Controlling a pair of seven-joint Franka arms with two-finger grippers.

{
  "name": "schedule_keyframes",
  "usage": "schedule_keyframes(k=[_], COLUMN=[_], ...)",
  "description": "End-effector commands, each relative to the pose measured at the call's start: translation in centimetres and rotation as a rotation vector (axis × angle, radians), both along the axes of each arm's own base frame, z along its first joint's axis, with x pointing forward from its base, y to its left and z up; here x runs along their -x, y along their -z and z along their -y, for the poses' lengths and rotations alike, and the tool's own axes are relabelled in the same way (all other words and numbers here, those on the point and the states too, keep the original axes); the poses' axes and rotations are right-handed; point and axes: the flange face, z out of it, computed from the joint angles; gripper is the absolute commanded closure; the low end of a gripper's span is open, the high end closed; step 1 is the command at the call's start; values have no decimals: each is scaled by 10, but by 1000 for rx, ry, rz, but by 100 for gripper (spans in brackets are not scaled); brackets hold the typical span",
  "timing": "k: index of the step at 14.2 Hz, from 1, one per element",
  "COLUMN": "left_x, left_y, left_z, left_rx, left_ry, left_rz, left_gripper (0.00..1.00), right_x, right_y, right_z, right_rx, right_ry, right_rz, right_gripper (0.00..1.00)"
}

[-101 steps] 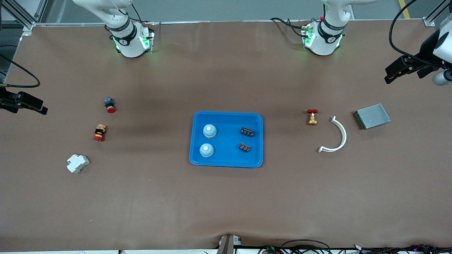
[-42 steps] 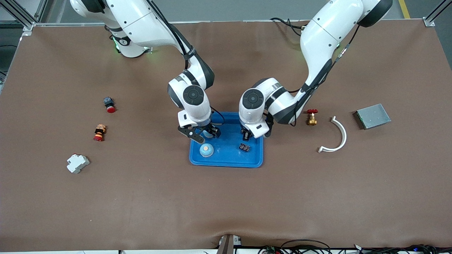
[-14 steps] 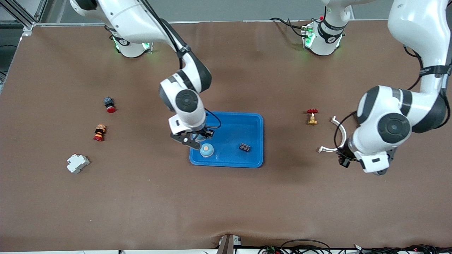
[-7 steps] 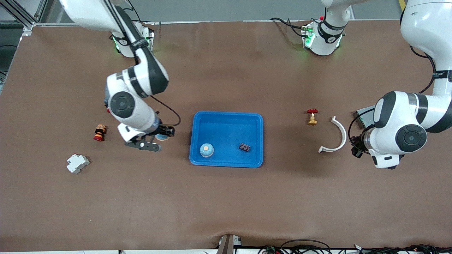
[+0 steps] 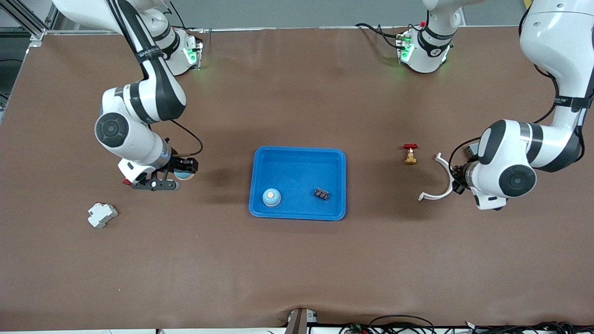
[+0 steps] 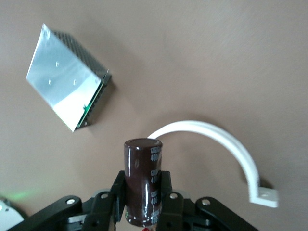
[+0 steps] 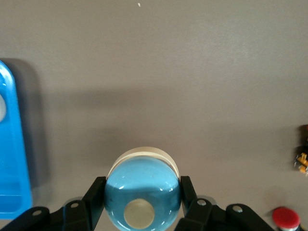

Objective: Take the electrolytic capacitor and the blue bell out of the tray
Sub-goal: 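Set the capacitor beside the bracket, open the left gripper while the right carries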

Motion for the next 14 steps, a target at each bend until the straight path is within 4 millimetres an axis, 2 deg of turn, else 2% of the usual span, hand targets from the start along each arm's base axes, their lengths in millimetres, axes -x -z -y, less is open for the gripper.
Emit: schedule_keyframes(k=[1,3,5,8,10,12,13,14], left_x=[22,26,26,24,22,24,26,28], left_y=[11,28,41,68,73,74,74,71], left_z=[14,22,27,27,32,42,45,47], left_rx=[8,33,55,82,88,77,74,71], left_ry=[-32,-24,-19,-32,-46,-60,-56,-49], left_rz=[11,42,69,97,116,115,115,116], left_gripper=[100,100,100,100,94,58,21,0], right_x=[20,22,22,22,21,22,22,23], right_y=[8,17,21,32,41,53,58,62], right_z=[41,59,70,89,108,128,137,143], right_rx=[-29,-29,-29,-27,-23,-20,-20,-19], right_ry=[-51,-73,-73,-102,-120,-142,-139,-140], right_rz=[39,47,51,93,103,104,98,96], right_gripper=[100,100,100,100,100,100,100,100])
